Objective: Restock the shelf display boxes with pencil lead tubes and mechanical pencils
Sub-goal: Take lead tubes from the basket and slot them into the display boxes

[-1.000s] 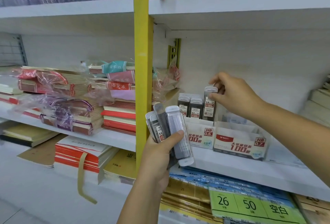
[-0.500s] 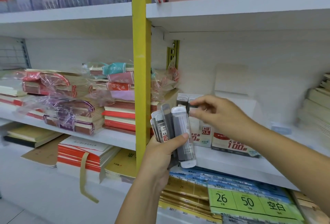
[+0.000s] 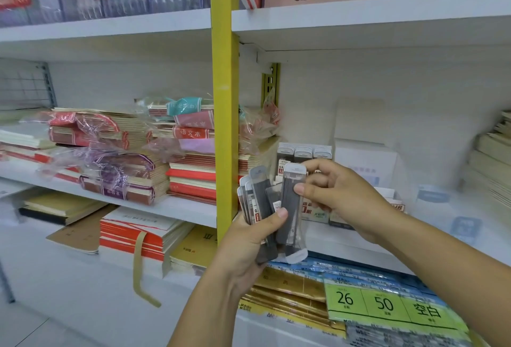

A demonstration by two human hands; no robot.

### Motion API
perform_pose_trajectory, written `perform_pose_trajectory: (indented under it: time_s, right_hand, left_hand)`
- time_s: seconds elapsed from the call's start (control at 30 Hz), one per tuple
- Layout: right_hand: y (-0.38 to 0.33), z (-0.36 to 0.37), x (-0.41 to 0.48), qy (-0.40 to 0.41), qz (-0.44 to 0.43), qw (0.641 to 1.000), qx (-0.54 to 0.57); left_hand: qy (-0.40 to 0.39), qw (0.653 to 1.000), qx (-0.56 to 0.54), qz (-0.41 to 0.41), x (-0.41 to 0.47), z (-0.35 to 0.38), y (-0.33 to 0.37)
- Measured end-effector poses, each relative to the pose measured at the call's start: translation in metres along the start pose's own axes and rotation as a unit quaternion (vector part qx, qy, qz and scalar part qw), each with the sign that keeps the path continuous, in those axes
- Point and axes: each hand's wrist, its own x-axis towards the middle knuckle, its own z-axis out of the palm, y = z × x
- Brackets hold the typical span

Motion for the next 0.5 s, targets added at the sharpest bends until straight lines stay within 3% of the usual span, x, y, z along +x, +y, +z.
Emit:
perform_pose_trajectory:
  time_s: [0.17, 0.37, 0.5]
  right_hand:
    - [-0.007, 0.003, -0.001, -0.008, -0.012, 1.000, 0.006]
    - [-0.013, -0.003, 0.006, 0.064, -0.001, 0.993, -0.100]
    - [-0.012, -0.017, 0.008, 0.045, 0.018, 0.990, -0.131]
  left_hand:
    - [0.022, 0.999, 0.029, 0.005, -0.005, 0.001, 0.000]
    - [0.059, 0.997, 0.047, 0.011, -0.007, -0.003, 0.003]
    - [0.090, 0.995, 0.046, 0.019, -0.005, -0.007, 0.002]
